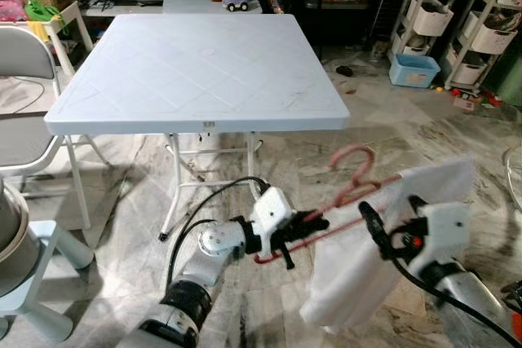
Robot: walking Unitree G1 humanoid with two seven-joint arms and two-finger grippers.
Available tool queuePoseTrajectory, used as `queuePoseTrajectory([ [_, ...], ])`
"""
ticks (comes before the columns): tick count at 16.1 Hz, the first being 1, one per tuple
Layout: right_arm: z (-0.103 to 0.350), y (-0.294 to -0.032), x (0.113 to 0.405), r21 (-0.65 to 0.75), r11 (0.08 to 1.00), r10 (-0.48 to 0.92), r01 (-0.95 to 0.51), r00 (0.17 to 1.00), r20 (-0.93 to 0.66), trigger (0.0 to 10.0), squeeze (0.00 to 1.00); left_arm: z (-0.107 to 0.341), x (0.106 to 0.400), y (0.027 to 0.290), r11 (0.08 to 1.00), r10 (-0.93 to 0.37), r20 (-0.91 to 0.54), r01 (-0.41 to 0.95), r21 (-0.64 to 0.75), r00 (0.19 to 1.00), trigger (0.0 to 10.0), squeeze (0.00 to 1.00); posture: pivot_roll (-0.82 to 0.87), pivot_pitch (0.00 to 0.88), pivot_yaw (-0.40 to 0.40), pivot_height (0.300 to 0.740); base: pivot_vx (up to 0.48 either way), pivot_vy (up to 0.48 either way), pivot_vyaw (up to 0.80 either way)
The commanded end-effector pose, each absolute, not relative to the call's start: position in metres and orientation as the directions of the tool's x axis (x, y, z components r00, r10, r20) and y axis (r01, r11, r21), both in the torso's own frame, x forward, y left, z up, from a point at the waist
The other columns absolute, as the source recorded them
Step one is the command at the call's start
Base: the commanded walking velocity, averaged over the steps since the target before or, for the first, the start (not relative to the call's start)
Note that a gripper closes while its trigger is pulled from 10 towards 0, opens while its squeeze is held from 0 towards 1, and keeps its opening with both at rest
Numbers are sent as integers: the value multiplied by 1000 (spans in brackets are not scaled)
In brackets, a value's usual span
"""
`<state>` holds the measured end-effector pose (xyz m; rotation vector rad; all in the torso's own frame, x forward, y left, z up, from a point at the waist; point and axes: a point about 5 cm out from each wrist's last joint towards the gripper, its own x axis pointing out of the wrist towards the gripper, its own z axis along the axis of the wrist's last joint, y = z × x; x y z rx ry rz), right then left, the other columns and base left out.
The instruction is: Hang hanger
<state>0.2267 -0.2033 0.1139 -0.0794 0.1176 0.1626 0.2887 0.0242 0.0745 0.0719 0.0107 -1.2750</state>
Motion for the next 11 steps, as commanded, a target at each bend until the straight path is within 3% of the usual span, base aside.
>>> queuePoseTrajectory([
  [1,115,-205,230,-79,988,124,-133,986,-112,10000,0,88,291,19,279,-960,7,957,79,280,0,0,39,0,-65,740,0,0,0],
  [2,115,-207,232,-80,990,106,-115,989,-105,5686,0,88,291,19,275,-961,6,958,78,275,0,0,39,0,-65,740,0,0,0],
  [3,117,-212,238,-103,993,49,-58,995,-86,0,0,87,289,19,262,-965,3,962,78,263,0,0,43,0,-66,740,0,0,0],
  [7,121,-230,240,-163,986,-39,27,997,-67,0,0,87,288,21,259,-966,2,963,76,260,0,0,49,0,-71,740,0,0,0],
  [11,124,-229,240,-158,987,-5,-4,999,-52,39,0,87,289,22,255,-966,-9,963,84,257,0,0,46,0,-72,740,0,0,0],
])
